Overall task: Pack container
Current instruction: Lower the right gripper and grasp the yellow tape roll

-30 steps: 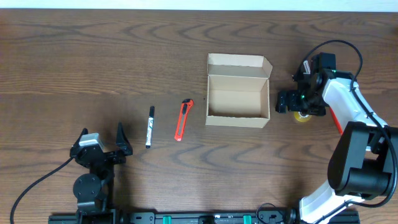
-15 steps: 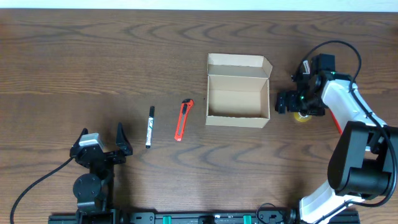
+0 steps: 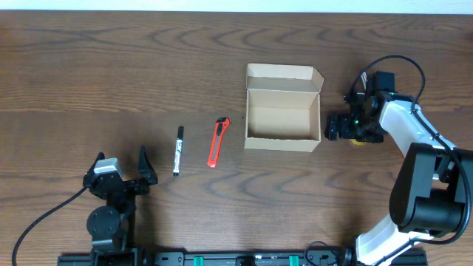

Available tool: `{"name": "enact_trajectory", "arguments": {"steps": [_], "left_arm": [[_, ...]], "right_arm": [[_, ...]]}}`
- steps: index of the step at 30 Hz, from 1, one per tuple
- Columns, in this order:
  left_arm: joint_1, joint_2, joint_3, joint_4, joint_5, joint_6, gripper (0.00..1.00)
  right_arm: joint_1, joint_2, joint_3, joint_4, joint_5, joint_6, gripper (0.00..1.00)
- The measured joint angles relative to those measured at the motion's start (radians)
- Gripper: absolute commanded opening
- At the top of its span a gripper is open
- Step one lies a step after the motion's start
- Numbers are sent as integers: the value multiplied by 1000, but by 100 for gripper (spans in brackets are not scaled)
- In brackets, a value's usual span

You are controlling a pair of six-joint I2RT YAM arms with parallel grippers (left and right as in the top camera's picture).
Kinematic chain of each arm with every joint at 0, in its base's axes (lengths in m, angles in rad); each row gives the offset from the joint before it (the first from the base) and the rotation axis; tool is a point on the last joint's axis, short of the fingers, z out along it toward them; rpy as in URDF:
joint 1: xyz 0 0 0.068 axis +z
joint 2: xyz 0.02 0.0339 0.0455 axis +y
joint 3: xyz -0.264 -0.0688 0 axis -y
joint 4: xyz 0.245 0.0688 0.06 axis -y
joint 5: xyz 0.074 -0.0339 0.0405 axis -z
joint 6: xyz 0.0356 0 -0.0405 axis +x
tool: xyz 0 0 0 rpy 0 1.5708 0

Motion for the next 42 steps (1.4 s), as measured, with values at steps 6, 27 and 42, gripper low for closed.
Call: {"name": "enact_trajectory", "arguments": {"steps": [6,27,42], "left_arm": [[0,0,0,0,0,0,95],[0,0,0,0,0,0,95],[0,0,0,0,0,0,95]], "right_arm": [[0,0,-11,19,0,0,99],[0,0,-56,55,3,10,11],[0,-3,-56,72,5,51,1]]}}
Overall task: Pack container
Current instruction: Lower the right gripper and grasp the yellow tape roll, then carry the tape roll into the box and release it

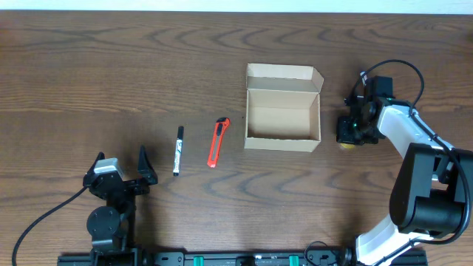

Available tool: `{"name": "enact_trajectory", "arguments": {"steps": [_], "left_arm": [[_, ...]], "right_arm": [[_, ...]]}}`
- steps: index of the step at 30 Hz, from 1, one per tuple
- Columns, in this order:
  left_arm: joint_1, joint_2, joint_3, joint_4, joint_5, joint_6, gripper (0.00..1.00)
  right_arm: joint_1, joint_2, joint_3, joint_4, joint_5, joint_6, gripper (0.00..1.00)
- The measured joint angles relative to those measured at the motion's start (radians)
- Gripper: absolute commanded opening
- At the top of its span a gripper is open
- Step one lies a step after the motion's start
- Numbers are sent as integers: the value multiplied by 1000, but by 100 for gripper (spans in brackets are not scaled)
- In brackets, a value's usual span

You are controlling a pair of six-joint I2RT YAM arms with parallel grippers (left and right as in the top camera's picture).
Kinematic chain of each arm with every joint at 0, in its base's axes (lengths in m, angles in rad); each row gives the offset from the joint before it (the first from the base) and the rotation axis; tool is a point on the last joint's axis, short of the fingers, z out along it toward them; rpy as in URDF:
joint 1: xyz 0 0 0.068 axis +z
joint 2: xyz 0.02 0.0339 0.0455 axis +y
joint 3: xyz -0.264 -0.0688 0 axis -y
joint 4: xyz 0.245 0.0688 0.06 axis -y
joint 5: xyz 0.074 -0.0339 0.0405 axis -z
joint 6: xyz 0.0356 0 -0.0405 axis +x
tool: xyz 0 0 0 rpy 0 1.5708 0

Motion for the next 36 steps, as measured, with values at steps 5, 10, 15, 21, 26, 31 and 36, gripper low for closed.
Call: {"name": "enact_trajectory", "arguments": {"steps": [5,10,15,21,26,31,36], "left_arm": [[0,0,0,0,0,0,95],[0,0,0,0,0,0,95],[0,0,0,0,0,0,95],[0,0,0,0,0,0,95],[0,0,0,0,0,0,95],[0,0,0,0,0,0,95],[0,0,0,0,0,0,95]], "right_arm": [[0,1,28,-43,0,1,1],[0,10,190,-204,-2,0,1],[0,10,457,-399,-62,-34,1],[47,6,764,-601,-233,-124,1],[179,4,823,-624,-277,-162,1],[327,5,823,-596,-262,-168,1],[413,5,810,-550,-242,-166,1]]}}
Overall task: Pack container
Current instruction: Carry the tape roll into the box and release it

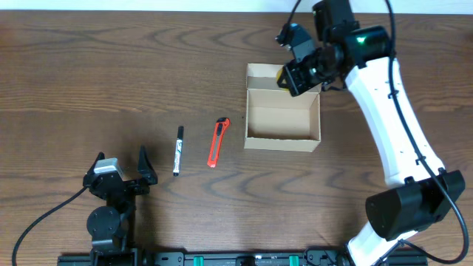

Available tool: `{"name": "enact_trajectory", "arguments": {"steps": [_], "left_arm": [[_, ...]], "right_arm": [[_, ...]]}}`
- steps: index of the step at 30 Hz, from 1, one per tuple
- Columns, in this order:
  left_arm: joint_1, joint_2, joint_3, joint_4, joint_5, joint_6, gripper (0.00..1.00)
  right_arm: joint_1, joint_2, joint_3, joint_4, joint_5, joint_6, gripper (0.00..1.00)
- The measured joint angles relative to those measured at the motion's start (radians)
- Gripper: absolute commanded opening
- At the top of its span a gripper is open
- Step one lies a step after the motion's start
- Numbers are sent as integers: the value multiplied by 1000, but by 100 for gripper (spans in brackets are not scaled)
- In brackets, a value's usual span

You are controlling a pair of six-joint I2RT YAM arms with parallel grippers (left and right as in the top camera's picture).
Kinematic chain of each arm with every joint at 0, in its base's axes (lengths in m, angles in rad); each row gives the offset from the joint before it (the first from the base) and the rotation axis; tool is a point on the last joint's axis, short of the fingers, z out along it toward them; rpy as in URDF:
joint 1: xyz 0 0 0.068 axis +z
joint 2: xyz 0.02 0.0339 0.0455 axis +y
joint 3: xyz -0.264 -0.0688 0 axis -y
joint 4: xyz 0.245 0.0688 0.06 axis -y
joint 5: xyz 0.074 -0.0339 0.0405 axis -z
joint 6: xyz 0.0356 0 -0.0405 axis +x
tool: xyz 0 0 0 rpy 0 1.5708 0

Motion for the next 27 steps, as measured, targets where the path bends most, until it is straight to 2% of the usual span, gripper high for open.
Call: {"name": "enact_trajectory", "arguments": {"steps": [11,27], "left_arm": [[0,0,0,0,0,0,95],[0,0,0,0,0,0,95]], "right_arm": [[16,4,-324,184,40,9,1],[16,4,-557,337,40,27,1]]}}
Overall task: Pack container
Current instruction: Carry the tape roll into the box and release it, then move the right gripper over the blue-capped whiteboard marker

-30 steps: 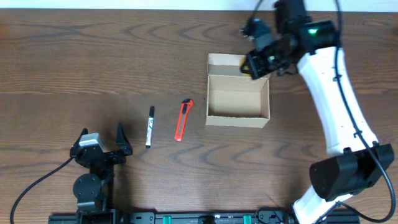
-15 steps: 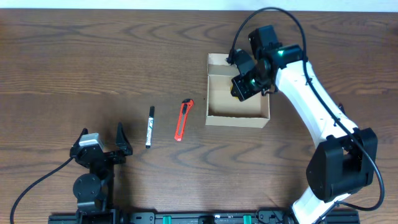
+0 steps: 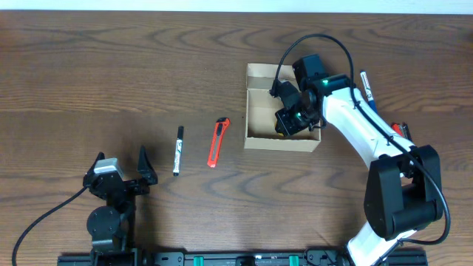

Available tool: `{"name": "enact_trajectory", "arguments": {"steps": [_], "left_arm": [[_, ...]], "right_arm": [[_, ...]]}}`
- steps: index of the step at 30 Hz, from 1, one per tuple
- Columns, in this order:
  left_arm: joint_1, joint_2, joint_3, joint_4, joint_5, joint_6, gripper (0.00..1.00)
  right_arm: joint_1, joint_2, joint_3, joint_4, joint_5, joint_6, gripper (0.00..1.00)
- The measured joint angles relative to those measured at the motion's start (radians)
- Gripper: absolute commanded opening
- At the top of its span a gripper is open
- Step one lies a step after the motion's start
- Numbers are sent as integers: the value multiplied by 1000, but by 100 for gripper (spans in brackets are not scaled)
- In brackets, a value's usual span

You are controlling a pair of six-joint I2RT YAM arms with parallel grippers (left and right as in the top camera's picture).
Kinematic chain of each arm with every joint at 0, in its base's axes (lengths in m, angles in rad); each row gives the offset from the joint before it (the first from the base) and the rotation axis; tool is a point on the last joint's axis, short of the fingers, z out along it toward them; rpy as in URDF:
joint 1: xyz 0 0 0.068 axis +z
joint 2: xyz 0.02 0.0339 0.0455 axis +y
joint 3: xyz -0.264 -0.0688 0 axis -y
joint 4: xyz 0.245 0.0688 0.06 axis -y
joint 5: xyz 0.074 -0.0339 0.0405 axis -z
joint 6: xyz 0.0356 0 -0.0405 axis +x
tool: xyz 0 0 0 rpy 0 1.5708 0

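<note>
An open cardboard box [image 3: 259,118] stands at the table's middle with its lid flap folded back. My right gripper [image 3: 288,124] reaches down inside the box near its right wall, with a small yellow object [image 3: 284,130] showing at its fingertips; the fingers look shut on it. A black-and-white marker [image 3: 177,150] and a red utility knife [image 3: 216,142] lie left of the box. My left gripper [image 3: 145,171] rests open near the front left, far from everything.
Right of the box, beside my right arm, lie a thin white pen-like item [image 3: 364,83] and a small red item [image 3: 400,129]. The dark wooden table [image 3: 111,66] stretches wide on the left and at the back.
My right gripper was raised over the box's back flap. Now it is down inside the box near the right wall. The left arm, marker and knife have not moved.
My right gripper was low on the table just right of the box, over a small yellow object, and stayed there at the second moment. Then it stood high over the box's back edge, and now it is lowered into the box with yellow at its tips.
</note>
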Motion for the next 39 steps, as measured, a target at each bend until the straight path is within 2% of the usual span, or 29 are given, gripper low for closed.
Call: {"name": "enact_trajectory", "arguments": {"steps": [4,6,7,8,11,14,17,21,24,26,31,34,39], "left_arm": [[0,0,0,0,0,0,95],[0,0,0,0,0,0,95],[0,0,0,0,0,0,95],[0,0,0,0,0,0,95],[0,0,0,0,0,0,95],[0,0,0,0,0,0,95],[0,0,0,0,0,0,95],[0,0,0,0,0,0,95],[0,0,0,0,0,0,95],[0,0,0,0,0,0,95],[0,0,0,0,0,0,95],[0,0,0,0,0,0,95],[0,0,0,0,0,0,95]], "right_arm": [[0,0,-2,9,0,4,1],[0,0,-2,9,0,4,5],[0,0,-2,9,0,7,15],[0,0,-2,9,-1,13,29],[0,0,-2,16,0,10,40],[0,0,-2,20,-1,18,64],[0,0,-2,26,0,17,77],[0,0,-2,31,0,12,82],[0,0,11,12,0,14,83],[0,0,46,-18,0,17,87],[-1,1,248,-135,52,40,92],[-12,2,413,-254,137,80,99],[-84,2,647,-441,363,161,99]]}}
